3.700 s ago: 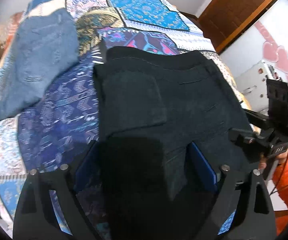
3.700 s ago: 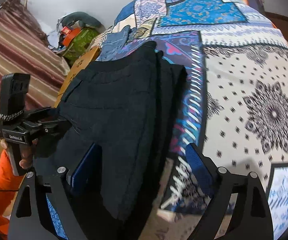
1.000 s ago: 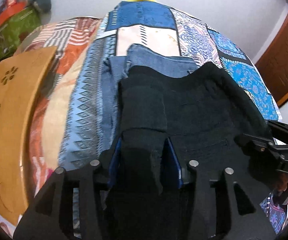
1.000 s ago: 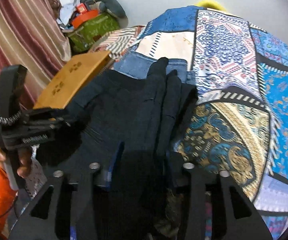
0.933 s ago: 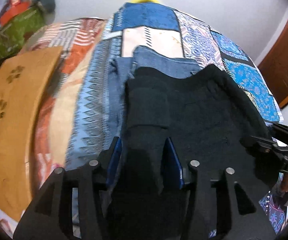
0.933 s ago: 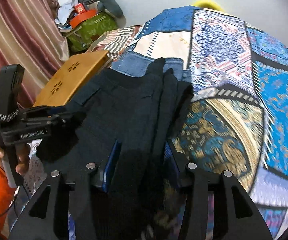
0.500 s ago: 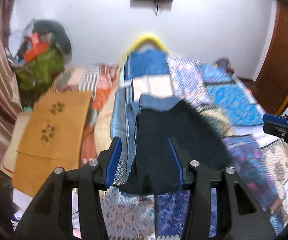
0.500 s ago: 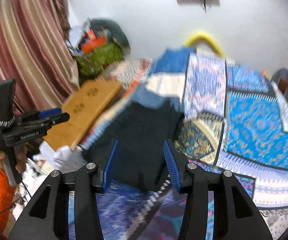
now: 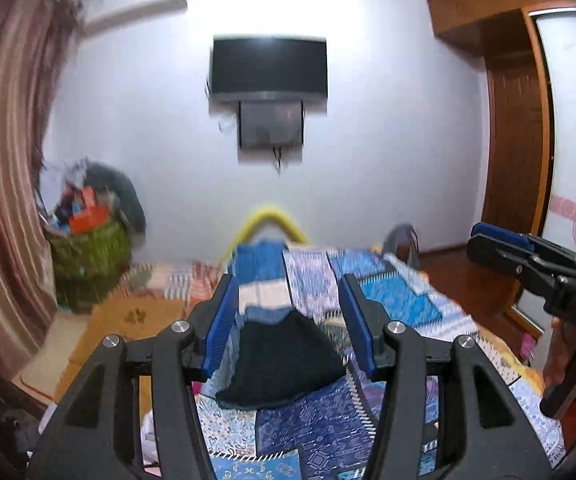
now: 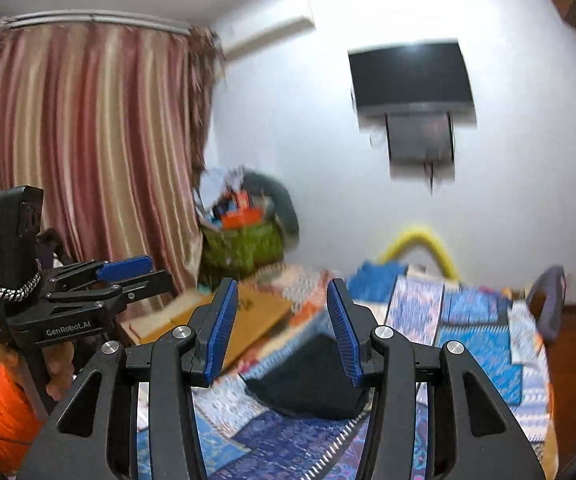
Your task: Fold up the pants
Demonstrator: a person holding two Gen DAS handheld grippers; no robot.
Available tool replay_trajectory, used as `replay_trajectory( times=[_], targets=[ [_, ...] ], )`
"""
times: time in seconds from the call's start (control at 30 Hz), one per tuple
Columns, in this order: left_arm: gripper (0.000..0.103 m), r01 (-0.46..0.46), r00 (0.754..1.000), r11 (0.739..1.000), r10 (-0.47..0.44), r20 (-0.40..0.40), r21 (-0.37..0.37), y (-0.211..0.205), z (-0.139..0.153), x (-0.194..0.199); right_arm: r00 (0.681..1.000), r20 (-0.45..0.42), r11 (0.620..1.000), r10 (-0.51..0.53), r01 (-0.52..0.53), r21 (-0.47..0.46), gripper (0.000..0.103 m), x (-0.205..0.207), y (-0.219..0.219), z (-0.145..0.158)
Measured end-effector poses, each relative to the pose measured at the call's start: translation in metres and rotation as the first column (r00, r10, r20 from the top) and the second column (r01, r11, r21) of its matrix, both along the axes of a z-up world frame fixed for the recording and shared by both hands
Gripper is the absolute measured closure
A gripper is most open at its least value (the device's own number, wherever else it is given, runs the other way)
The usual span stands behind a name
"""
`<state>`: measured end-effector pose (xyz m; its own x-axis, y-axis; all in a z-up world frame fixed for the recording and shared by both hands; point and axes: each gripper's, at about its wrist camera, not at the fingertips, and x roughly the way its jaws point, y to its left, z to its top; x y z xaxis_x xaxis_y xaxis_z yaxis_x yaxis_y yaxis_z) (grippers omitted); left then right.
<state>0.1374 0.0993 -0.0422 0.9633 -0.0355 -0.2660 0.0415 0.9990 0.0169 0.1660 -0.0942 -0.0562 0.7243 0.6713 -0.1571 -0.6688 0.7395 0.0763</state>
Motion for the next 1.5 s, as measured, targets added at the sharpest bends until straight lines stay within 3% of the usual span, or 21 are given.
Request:
replay_trajectory(
  times=[0.27, 0.33, 0.4, 0.47, 0.57, 0.77, 1.5],
  targets=[
    [0.036, -0.052, 0.990, 0.999, 0.051, 0.135, 0.001, -0.022, 0.002, -0.065, 0.995, 0.080, 0.998, -0.056, 0.055, 0.014, 0.059, -0.044, 0.002, -0.005],
    [0.031, -0.036, 0.990, 0.999, 0.036, 0.134, -0.004, -0.024, 0.000, -0.071, 0.995, 0.075, 0.997, -0.071, 0.070, 0.019, 0.049, -0.046, 0.003, -0.008],
    [0.015, -0.037, 0.990, 0.999, 0.038, 0.138, -0.012, -0.025, -0.003, -0.076, 0.994, 0.070, 0.996, -0.084, 0.082, 0.033, 0.039, -0.048, 0.004, -0.011],
    [0.006, -0.052, 0.987, 0.999, 0.053, 0.155, -0.011, -0.025, -0.004, -0.081, 0.992, 0.075, 0.995, -0.100, 0.097, 0.030, 0.035, -0.054, 0.002, -0.009],
    [0.001, -0.061, 0.986, 0.998, 0.063, 0.156, -0.016, -0.022, -0.008, -0.084, 0.989, 0.087, 0.993, -0.118, 0.116, 0.022, 0.018, -0.057, 0.003, -0.009],
    [0.001, -0.054, 0.989, 0.997, 0.060, 0.133, -0.050, -0.015, -0.015, -0.082, 0.984, 0.098, 0.989, -0.147, 0.146, 0.017, 0.000, -0.061, 0.001, -0.012],
    [0.000, -0.090, 0.991, 0.995, 0.093, 0.093, -0.036, -0.017, -0.032, -0.070, 0.987, 0.045, 0.988, -0.155, 0.154, 0.010, 0.000, -0.057, -0.008, -0.025]
  ],
)
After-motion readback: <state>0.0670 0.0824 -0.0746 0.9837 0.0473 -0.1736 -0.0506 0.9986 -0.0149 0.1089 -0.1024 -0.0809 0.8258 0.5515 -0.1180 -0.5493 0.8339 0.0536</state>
